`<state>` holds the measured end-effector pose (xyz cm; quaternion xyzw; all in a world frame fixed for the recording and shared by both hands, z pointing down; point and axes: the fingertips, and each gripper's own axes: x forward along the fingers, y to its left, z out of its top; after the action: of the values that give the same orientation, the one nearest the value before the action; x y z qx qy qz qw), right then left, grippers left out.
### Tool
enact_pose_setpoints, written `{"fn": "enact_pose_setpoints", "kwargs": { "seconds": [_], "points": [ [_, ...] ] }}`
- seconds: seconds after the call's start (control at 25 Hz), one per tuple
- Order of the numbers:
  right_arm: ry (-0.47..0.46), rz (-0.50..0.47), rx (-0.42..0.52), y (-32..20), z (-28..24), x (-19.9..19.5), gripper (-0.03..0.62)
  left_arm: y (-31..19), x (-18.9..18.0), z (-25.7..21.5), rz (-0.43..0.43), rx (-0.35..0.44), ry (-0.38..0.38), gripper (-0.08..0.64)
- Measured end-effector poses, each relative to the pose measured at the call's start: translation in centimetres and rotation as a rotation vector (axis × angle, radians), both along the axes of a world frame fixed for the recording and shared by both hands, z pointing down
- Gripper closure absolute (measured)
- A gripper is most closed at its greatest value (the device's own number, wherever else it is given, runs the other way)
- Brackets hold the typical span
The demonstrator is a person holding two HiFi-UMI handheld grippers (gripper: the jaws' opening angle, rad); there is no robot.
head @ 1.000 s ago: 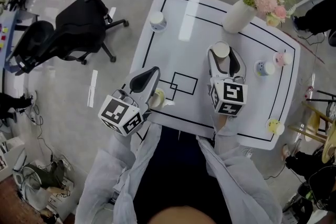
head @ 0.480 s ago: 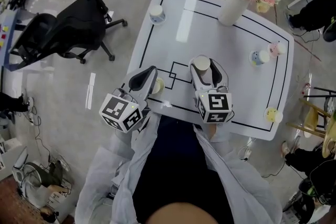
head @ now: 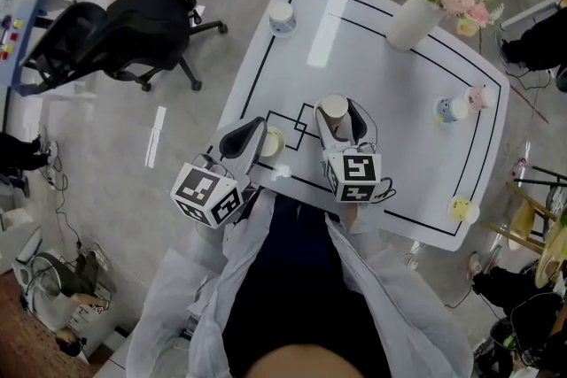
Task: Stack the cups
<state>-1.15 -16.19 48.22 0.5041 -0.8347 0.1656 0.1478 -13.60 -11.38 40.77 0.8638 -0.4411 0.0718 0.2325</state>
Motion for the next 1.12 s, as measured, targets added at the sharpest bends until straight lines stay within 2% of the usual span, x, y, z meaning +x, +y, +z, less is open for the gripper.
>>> {"fn": "enact_pose_setpoints", "kwargs": {
  "seconds": [0.36, 0.72, 0.84, 0.92, 1.12],
  "points": [
    [0.042, -0.06, 0.047, -1.7, 0.9, -2.0, 0.324, -0.1, -1.4, 0.9, -0.051, -0.025, 0.004, 0.563],
    [0.064, -0.048, 0.052, -1.3, 1.9, -1.8, 0.314, 0.3, -0.8, 1.3, -0.053, -0.028, 0.012, 0.563],
    [0.028, -0.062, 0.055, -1.1, 1.3, -1.9, 0.216, 0.6, -0.7, 1.1, -0.056, -0.022, 0.015, 0.563],
    [0.001, -0.081, 0.062, -0.8, 0.5, -1.9, 0.181, 0.8, -0.5, 0.8, -0.06, -0.019, 0.029, 0.563],
    [-0.009, -0.107, 0.079, -0.3, -2.0, -1.4, 0.16, 1.0, -0.4, -0.2, -0.067, -0.003, 0.051, 0.563]
  ]
}}
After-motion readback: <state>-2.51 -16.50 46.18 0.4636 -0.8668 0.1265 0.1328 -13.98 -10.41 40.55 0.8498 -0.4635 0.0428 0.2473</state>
